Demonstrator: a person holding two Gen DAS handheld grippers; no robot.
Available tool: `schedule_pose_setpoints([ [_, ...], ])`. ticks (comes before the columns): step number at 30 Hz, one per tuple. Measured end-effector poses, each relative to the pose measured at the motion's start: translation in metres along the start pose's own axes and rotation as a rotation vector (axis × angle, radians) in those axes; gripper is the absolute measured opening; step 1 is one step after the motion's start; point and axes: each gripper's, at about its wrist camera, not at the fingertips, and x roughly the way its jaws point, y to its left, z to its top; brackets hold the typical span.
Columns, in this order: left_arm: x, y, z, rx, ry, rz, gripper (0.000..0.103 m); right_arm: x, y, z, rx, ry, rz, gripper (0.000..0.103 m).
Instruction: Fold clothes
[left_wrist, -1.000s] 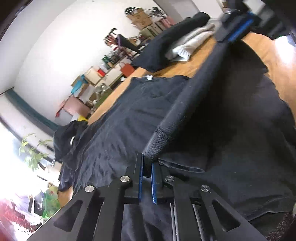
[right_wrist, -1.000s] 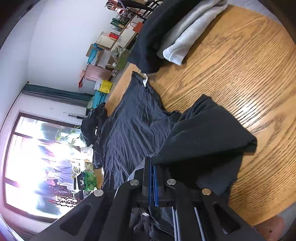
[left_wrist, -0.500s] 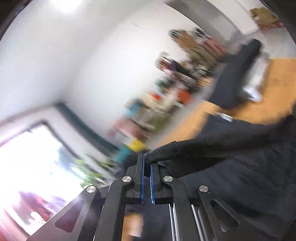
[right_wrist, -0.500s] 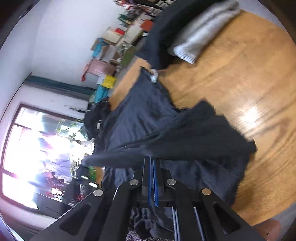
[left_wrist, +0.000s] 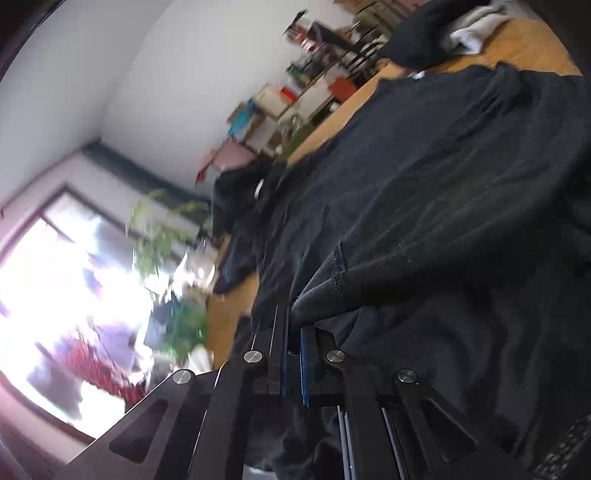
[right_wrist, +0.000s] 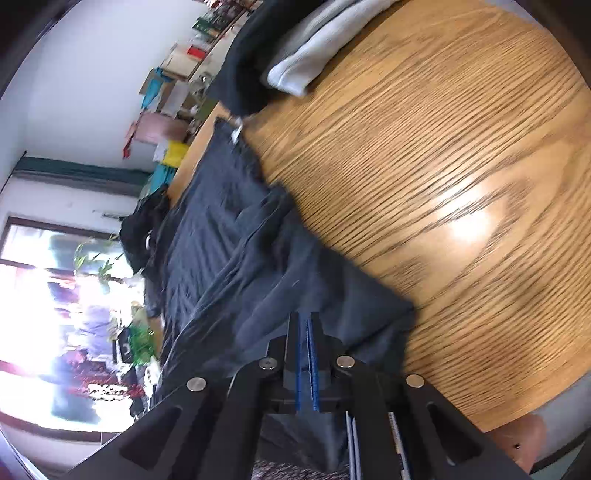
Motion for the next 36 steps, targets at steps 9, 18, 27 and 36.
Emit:
schedule_pose_setpoints([
  [9, 0.010, -0.011, -0.011, 0.012, 0.032, 0.010, 0.006, 0.011, -0.011, -0.020, 0.002, 0.102, 0.008, 0.030],
  [18, 0.012, 0.036, -0.025, -0.136, 0.077, 0.094, 0.006, 0.018, -0.017, -0.026, 0.064, 0.094, 0.010, 0.040],
  [27, 0.013, 0.026, -0.052, -0.048, 0.124, 0.070, 0.006, 0.021, -0.020, -0.027, 0.049, 0.068, -0.005, 0.009],
  [36, 0.012, 0.009, -0.047, 0.042, 0.105, 0.029, 0.006, 0.004, -0.037, -0.020, 0.108, -0.009, -0.018, 0.008],
])
